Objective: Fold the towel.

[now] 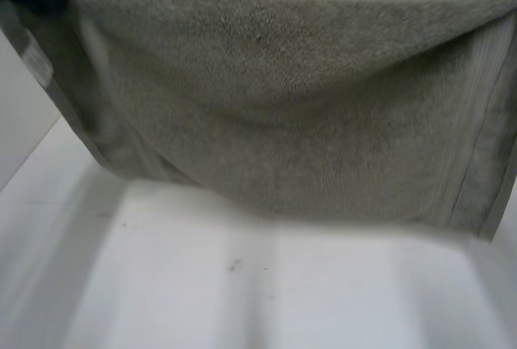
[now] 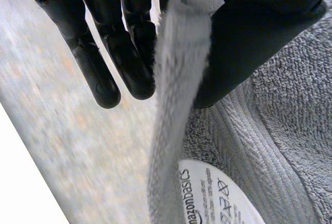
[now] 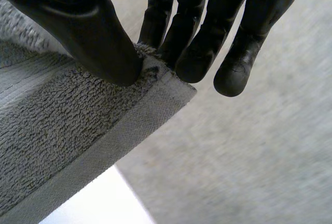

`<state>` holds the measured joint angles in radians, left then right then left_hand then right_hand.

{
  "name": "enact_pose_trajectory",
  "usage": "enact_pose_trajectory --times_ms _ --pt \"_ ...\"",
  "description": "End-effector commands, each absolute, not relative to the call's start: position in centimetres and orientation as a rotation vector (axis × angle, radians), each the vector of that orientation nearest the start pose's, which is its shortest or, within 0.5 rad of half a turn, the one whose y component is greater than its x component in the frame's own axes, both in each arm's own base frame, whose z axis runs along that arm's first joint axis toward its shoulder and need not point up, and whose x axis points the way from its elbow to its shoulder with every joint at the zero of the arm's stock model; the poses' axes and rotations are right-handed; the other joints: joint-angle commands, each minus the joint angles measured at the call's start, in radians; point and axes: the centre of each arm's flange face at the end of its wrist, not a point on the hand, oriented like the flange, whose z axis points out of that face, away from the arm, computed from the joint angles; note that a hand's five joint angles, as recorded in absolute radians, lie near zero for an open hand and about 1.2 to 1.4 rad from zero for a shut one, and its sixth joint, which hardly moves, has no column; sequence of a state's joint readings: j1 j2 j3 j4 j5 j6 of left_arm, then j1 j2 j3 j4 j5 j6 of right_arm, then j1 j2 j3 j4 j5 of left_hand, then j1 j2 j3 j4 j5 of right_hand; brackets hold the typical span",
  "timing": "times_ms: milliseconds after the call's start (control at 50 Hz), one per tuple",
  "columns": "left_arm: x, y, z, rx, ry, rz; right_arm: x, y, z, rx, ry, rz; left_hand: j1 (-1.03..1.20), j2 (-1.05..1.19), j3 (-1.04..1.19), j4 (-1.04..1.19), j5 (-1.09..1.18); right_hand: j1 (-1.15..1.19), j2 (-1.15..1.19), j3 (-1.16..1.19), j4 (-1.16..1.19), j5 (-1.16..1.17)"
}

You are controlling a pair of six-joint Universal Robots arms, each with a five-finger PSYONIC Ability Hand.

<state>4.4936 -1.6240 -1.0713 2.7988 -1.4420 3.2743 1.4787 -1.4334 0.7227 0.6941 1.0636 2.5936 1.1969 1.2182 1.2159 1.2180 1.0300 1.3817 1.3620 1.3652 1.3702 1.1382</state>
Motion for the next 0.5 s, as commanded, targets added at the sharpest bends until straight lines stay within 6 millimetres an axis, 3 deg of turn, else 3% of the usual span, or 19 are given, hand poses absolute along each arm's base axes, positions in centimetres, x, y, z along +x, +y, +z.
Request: enact_pose_trajectory --times_ms 20,120,140,180,200,220,240,260,280,300,320,340,360,400,500 --pt "-21.8 -32.1 35.1 0.569 2.341 -2.244 15.9 -33.2 39.9 -1.066 2.115 -2.097 0.199 0.178 0.18 0.178 0.192 0.015 0.034 0.031 0.026 0.084" --pt "-22.8 -35.1 33.4 0.582 2.358 -2.232 17.8 -35.4 37.1 -1.094 2.117 -2.01 0.199 0.178 0.18 0.178 0.192 0.015 0.034 0.031 0.026 0.084" --pt "-22.8 -35.1 33.4 0.582 2.358 -2.232 18.4 -36.4 36.4 -1.096 2.114 -2.027 0.199 0.178 0.18 0.178 0.192 0.015 0.034 0.031 0.026 0.084" --pt "-23.4 -37.0 34.3 0.573 2.26 -2.34 19.3 -37.2 36.3 -1.096 2.091 -2.08 0.199 0.178 0.18 0.178 0.192 0.015 0.034 0.031 0.026 0.084" --pt "-23.4 -37.0 34.3 0.573 2.259 -2.34 20.4 -37.9 37.1 -1.076 2.028 -2.184 0.199 0.178 0.18 0.178 0.192 0.015 0.034 0.031 0.026 0.084" --pt "-23.7 -38.0 35.5 0.559 2.169 -2.43 20.4 -37.9 37.1 -1.076 2.027 -2.185 0.199 0.178 0.18 0.178 0.192 0.015 0.034 0.031 0.026 0.084" --pt "-24.0 -38.7 37.4 0.543 2.048 -2.537 21.4 -38.6 38.6 -1.035 1.929 -2.326 0.199 0.178 0.18 0.178 0.192 0.015 0.034 0.031 0.026 0.084" --pt "-24.0 -38.7 37.4 0.543 2.047 -2.538 21.9 -39.1 40.7 -0.958 1.805 -2.486 0.199 0.178 0.18 0.178 0.192 0.015 0.034 0.031 0.026 0.084" --pt "-24.2 -39.0 39.6 0.522 1.92 -2.645 21.9 -39.1 40.7 -0.957 1.804 -2.488 0.199 0.178 0.18 0.178 0.192 0.015 0.034 0.031 0.026 0.084" --pt "-24.2 -39.0 39.6 0.521 1.919 -2.646 21.7 -39.5 42.8 -0.86 1.682 -2.618 0.199 0.178 0.18 0.178 0.192 0.015 0.034 0.031 0.026 0.084" --pt "-24.2 -39.0 42.0 0.49 1.784 -2.758 21.5 -39.6 44.9 -0.755 1.562 -2.721 0.199 0.178 0.18 0.178 0.192 0.015 0.034 0.031 0.026 0.084" --pt "-24.1 -38.7 44.2 0.451 1.661 -2.865 21.5 -39.6 44.9 -0.754 1.561 -2.722 0.199 0.178 0.18 0.178 0.192 0.015 0.034 0.031 0.026 0.084" --pt "-24.1 -38.7 44.3 0.451 1.66 -2.866 21.3 -39.4 46.4 -0.671 1.463 -2.777 0.199 0.178 0.18 0.178 0.192 0.015 0.034 0.031 0.026 0.084" --pt "-23.9 -37.9 47.5 0.368 1.51 -3.048 21.3 -39.1 47.5 -0.623 1.393 -2.798 0.199 0.178 0.18 0.178 0.192 0.015 0.034 0.031 0.026 0.084" --pt "-23.8 -37.5 48.4 0.292 1.541 -3.178 21.3 -38.2 48.5 -0.583 1.35 -2.781 0.199 0.178 0.18 0.178 0.192 0.015 0.034 0.031 0.026 0.084"
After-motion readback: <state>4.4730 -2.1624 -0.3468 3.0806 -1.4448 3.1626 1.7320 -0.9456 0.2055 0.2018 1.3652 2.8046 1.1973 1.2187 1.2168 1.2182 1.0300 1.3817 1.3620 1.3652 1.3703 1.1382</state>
